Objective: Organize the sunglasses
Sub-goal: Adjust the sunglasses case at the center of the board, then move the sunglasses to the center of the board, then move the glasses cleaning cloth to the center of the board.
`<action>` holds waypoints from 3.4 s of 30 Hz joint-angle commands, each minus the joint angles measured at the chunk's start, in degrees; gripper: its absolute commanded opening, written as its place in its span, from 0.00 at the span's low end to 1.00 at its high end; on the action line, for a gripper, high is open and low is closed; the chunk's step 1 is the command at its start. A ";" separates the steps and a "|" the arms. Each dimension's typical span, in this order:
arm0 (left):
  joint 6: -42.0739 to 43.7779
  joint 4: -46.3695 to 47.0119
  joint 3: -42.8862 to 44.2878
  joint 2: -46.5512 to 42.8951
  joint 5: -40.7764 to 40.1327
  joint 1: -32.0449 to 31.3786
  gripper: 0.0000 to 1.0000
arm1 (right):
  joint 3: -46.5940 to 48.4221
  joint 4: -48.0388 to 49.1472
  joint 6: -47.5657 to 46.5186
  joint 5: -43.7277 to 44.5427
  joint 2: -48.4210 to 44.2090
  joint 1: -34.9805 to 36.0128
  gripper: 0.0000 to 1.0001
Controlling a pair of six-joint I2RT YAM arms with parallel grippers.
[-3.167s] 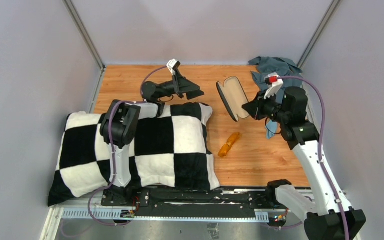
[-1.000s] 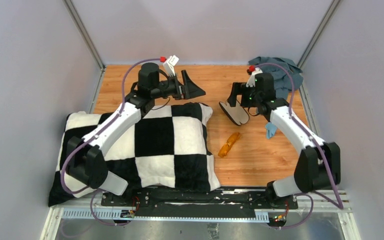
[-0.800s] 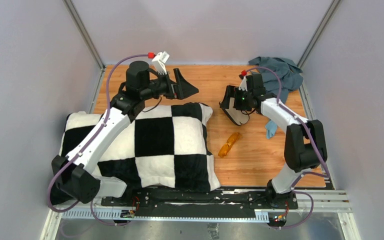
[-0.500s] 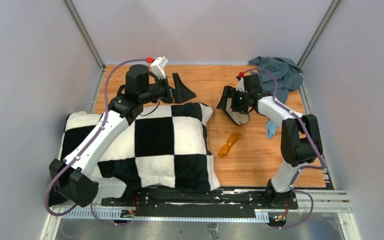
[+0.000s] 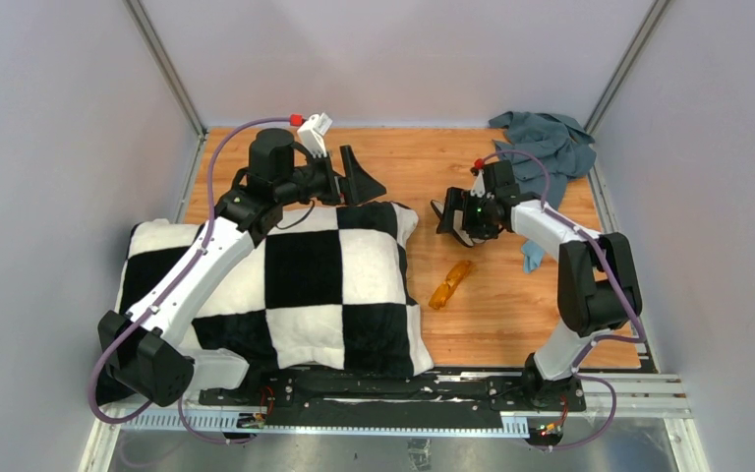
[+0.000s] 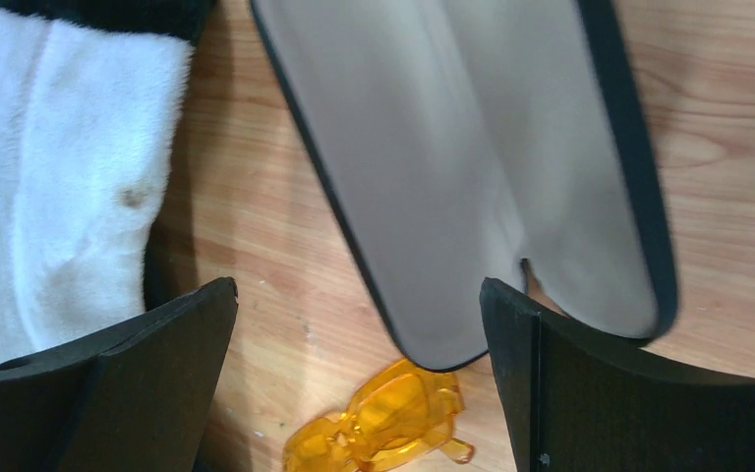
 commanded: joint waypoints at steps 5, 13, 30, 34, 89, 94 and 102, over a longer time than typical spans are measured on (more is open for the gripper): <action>3.05 -3.02 0.47 -1.70 -0.67 -0.04 1.00 | 5.16 -5.92 -6.71 7.74 3.36 -2.35 1.00; 1.85 -1.28 -0.80 -1.68 0.48 -0.02 1.00 | 10.79 -8.58 -11.22 12.77 7.70 -2.35 1.00; 1.04 0.44 -1.68 0.10 1.73 -0.17 1.00 | 9.92 -10.84 -10.13 14.32 -5.05 -2.28 1.00; 1.45 0.77 -2.29 0.43 1.94 -0.91 1.00 | 2.49 -10.70 -7.70 16.34 -12.50 -2.47 1.00; 12.84 -7.38 8.50 12.50 -15.02 -23.10 1.00 | -29.12 0.62 12.09 26.77 -40.33 -11.61 0.98; 12.46 -5.96 8.79 15.69 -14.98 -27.25 1.00 | -26.03 0.63 8.98 26.22 -31.11 -18.62 0.78; 10.35 -4.01 6.80 17.17 -13.30 -30.30 1.00 | -16.30 1.17 1.61 33.45 -16.76 -19.11 0.53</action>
